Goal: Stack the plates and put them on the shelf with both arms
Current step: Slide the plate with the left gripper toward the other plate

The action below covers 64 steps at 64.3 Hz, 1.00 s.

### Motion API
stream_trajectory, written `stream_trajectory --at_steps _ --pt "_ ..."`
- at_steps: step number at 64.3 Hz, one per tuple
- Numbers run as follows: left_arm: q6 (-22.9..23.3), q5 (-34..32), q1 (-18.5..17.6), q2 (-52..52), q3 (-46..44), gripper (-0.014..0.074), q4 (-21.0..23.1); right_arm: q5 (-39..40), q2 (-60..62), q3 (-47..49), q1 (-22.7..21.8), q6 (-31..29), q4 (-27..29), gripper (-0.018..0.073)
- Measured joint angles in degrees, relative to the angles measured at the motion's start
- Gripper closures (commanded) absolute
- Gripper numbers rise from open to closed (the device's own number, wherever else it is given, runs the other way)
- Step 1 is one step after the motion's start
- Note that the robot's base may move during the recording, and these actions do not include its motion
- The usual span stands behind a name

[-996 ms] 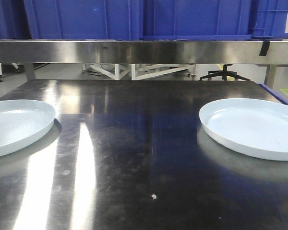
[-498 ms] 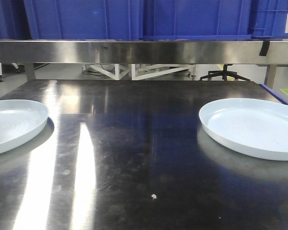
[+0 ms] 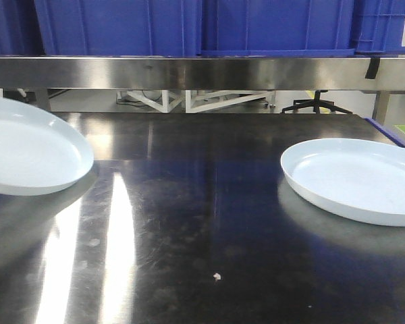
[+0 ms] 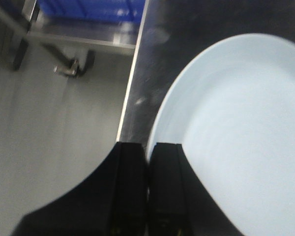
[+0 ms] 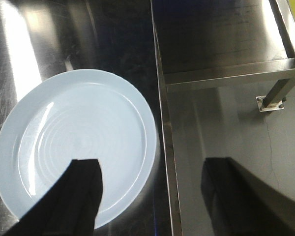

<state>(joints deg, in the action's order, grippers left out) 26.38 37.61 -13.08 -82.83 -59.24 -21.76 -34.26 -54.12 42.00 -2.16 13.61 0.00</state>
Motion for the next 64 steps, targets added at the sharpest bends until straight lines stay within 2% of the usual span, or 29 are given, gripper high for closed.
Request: stream_trajectory --at_steps 12,23,31,41,49,64 --pt "0.0 0.2 -5.0 1.5 -2.0 0.0507 1.8 0.1 0.0 0.0 0.0 0.0 0.0 0.0020" --pt "0.0 -4.0 -10.7 1.5 -2.6 0.0507 5.3 0.2 0.0 0.0 0.0 0.0 0.0 0.0020" --pt "0.0 -6.8 -14.4 0.0 -3.0 0.0507 7.8 0.2 0.0 0.0 0.0 0.0 0.0 0.0020" --pt "0.0 -7.7 -18.2 -4.5 -5.0 0.0507 8.4 0.2 0.0 0.0 0.0 0.0 0.0 0.0020" --pt "0.0 -8.0 -19.7 -8.6 -6.9 0.0507 8.5 0.2 0.0 0.0 0.0 0.0 0.0 0.0020" --pt "0.0 -8.7 -19.8 -13.9 -7.8 0.0507 6.7 0.2 0.0 0.0 0.0 0.0 0.0 0.0020"
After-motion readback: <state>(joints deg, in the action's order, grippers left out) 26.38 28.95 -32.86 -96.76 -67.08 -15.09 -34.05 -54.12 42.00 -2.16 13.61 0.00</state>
